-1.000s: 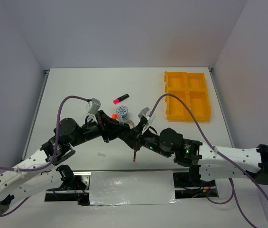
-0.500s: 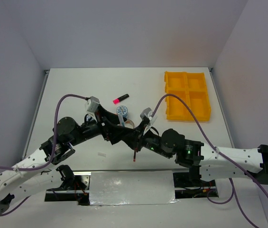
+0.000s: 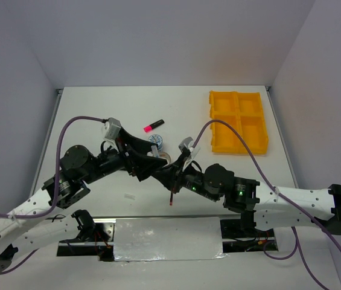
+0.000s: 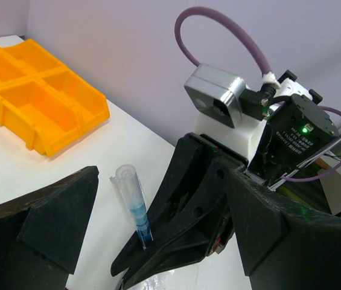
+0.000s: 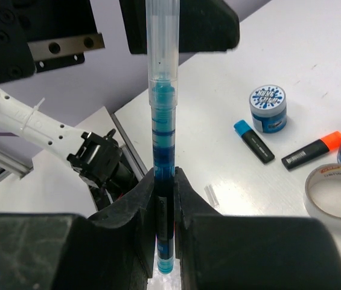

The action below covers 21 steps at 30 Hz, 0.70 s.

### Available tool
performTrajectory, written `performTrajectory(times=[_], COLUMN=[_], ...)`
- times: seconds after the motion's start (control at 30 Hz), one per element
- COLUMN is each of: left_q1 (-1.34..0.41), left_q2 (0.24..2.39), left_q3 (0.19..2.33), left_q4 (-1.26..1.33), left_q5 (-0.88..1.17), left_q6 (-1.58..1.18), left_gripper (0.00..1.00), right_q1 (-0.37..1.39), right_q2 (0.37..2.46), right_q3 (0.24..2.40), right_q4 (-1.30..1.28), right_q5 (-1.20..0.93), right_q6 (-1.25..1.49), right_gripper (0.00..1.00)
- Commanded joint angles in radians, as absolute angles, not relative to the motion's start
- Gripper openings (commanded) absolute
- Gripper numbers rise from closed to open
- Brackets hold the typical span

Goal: Sort the stationery into containers
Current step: Close the pen cap on the pen.

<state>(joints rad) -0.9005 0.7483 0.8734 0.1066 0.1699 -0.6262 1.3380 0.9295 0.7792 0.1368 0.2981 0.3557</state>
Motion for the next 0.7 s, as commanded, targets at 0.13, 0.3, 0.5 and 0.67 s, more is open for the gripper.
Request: performTrajectory(times=[0.13,0.3,0.5,0.67], left_q1=[-0.905,-0.905,-0.905,-0.907], left_q2=[0.756,0.762,0.762,0.773], left_q3=[0.931,0.922,0.911,0.922], left_q4=[0.115,0.124,0.132,0.126], left_q5=[0.150,0.156,0.158,0.163], left_q6=[-0.578,-0.580,-0.584,-0.586], left_gripper=[0.95,0.75,0.45,0.00], right_q1=[1.338,1.338,1.336,1.336], right_q2=[0.884,0.880,0.885,0.890], right_q3=[0.785,0.781,0.775,0.769], right_q4=[0.127,0.130,0.135,0.144], right_q5=[0.276,0.259,0.244,0.233], right_q6=[0.388,0.391,0.388,0.377], right_gripper=[0.00,0.00,0.00,0.00])
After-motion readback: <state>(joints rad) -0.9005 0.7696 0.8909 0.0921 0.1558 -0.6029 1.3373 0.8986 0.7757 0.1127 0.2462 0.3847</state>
